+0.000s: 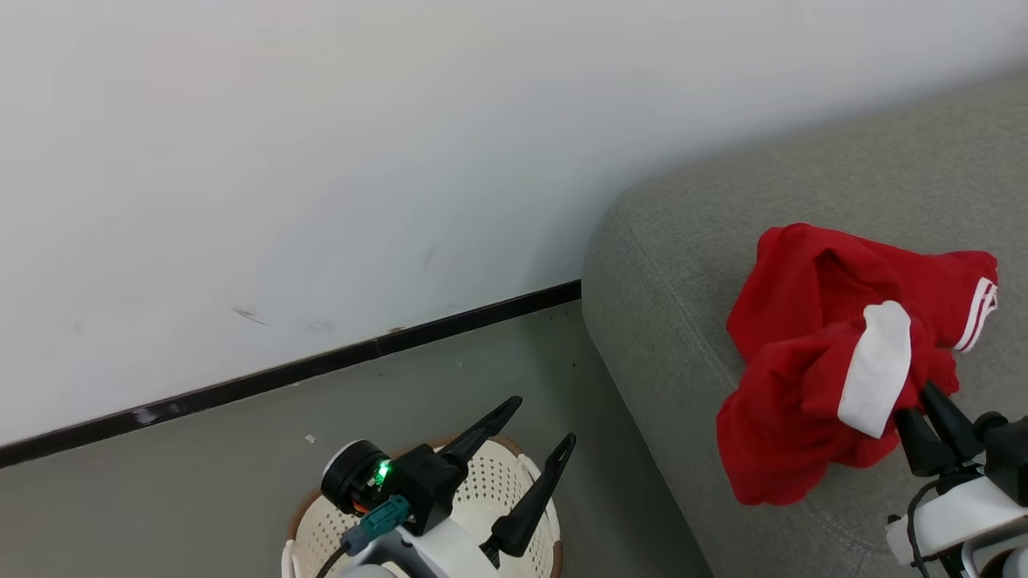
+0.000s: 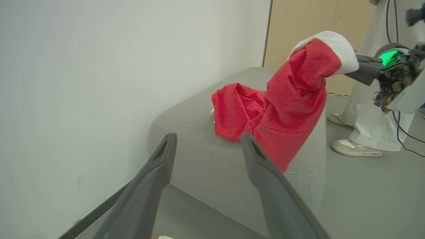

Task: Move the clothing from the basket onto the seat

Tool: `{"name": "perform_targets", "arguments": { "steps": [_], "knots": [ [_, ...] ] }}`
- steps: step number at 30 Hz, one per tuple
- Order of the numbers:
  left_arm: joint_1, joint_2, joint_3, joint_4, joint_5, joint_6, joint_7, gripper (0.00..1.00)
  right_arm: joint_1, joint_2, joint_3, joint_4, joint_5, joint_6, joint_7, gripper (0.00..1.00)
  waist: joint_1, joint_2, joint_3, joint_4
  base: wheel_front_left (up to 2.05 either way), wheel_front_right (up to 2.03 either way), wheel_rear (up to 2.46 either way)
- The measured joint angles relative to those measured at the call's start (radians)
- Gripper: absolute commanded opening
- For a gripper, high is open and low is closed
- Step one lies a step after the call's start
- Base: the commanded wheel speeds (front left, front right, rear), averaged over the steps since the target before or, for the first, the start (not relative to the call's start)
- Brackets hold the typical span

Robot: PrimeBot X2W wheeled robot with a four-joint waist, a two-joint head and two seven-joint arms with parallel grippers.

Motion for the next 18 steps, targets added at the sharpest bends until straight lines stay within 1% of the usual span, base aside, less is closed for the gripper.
{"name": "perform_targets", "arguments": {
  "steps": [5,11,18],
  "knots": [
    [0.002,-0.003,0.001,0.005,0.000,0.000,-0.009,1.00,0.023,0.013,0.010,-0.021,0.000,0.000,0.000,0.00,0.0000,0.0000,0.002,-0.033,0.00,0.00,0.00],
    [0.005,-0.002,0.016,0.005,0.000,0.012,-0.011,1.00,0.004,0.005,0.052,-0.029,0.008,0.000,0.000,0.00,0.0000,0.0000,0.013,-0.060,0.00,0.00,0.00],
    [0.014,0.004,0.029,-0.012,0.005,0.039,-0.015,1.00,-0.158,-0.052,0.031,-0.002,0.044,0.000,0.000,0.00,0.0000,0.0000,0.044,-0.072,0.00,0.00,0.00]
  ]
}}
